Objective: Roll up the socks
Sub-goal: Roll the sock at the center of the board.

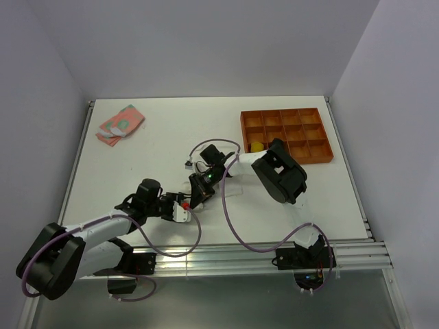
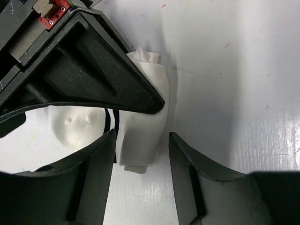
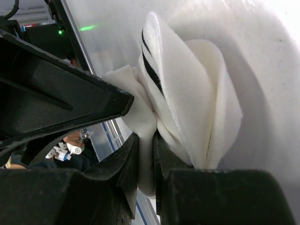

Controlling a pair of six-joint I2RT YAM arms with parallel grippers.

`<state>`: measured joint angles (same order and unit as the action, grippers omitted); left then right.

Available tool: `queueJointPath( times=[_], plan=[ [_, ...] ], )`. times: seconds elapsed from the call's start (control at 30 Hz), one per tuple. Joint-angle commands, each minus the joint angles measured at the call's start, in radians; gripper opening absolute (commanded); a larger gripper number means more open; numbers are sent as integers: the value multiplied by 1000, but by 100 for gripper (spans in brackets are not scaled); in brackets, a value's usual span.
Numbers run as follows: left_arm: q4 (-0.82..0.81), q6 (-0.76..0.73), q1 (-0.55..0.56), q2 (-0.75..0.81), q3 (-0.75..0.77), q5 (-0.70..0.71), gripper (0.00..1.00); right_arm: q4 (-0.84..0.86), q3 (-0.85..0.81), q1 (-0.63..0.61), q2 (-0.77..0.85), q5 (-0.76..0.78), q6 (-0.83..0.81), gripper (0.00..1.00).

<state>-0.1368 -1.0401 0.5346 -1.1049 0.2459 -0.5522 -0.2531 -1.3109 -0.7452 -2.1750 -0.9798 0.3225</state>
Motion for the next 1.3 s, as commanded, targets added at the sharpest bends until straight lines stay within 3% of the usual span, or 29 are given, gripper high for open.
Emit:
queueJointPath(
  times=[0.0, 0.33, 0.63, 0.8, 1.0, 1.27],
  plan=[
    [92, -46, 7, -33, 42, -11, 52, -41, 35, -3, 18, 64, -31, 8],
    [176, -104, 11, -24, 52, -28, 39, -29, 32, -3, 6, 64, -19, 8],
    [269, -51, 18, -62, 113, -51, 17, 24, 56, -3, 27, 81, 32, 9],
    [399, 23, 18, -150, 222, -84, 1, 75, 96, -6, 92, 133, 69, 23],
    [548, 86, 16, -231, 320, -161, 0, 136, 165, -9, 182, 283, 107, 47],
    [675, 107, -18, -309, 406, -238, 0, 156, 239, -19, 314, 512, 167, 54]
  ],
)
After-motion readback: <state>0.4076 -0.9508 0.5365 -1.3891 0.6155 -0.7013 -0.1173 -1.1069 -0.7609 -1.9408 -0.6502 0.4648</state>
